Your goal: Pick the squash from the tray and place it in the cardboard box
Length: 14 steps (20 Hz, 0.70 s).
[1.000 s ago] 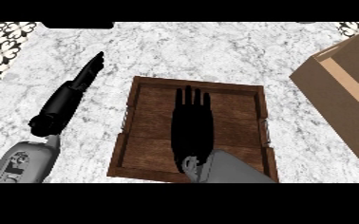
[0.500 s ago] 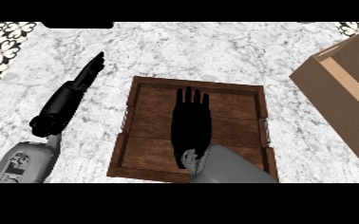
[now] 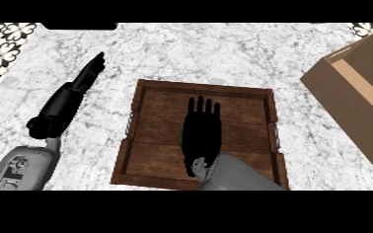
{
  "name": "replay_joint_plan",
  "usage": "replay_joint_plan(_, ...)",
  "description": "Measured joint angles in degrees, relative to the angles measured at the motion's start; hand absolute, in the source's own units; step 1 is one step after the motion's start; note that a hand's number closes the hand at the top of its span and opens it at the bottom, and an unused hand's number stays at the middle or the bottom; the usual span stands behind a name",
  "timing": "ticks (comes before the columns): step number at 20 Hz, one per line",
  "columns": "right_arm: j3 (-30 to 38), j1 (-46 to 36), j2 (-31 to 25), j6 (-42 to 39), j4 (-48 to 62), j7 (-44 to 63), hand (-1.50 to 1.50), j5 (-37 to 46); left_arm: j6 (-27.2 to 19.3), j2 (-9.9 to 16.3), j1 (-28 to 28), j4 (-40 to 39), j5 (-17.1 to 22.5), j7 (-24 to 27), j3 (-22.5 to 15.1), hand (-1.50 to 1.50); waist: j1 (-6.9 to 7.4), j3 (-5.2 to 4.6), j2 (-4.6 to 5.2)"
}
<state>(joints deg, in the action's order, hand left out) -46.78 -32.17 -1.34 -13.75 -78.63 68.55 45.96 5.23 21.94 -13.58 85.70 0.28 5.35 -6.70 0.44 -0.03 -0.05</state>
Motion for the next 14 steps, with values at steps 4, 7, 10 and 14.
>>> replay_joint_plan(4,0.64,-0.25,0.26,0.53,1.42,-1.71,1.5,-0.07,0.42,-0.43,-0.64,0.91,-0.27,-1.18,0.51,0.0,-0.03,0.01,-0.07)
replay_joint_plan(7,0.25,-0.9,0.55,0.65,2.52,-4.57,1.5,1.44,0.88,-0.95,0.87,2.07,-0.84,-1.18,0.45,0.0,0.0,0.02,-0.2)
replay_joint_plan(10,0.27,-0.77,0.91,1.41,3.45,-6.79,1.5,4.85,0.66,-1.75,-0.45,1.45,-1.61,-2.07,0.78,0.0,-0.19,0.03,-0.37)
replay_joint_plan(14,-1.22,-0.62,1.04,1.81,2.32,-7.4,1.5,8.68,1.12,-2.1,0.7,2.46,-2.05,-1.93,1.25,0.0,-0.18,0.03,-0.4)
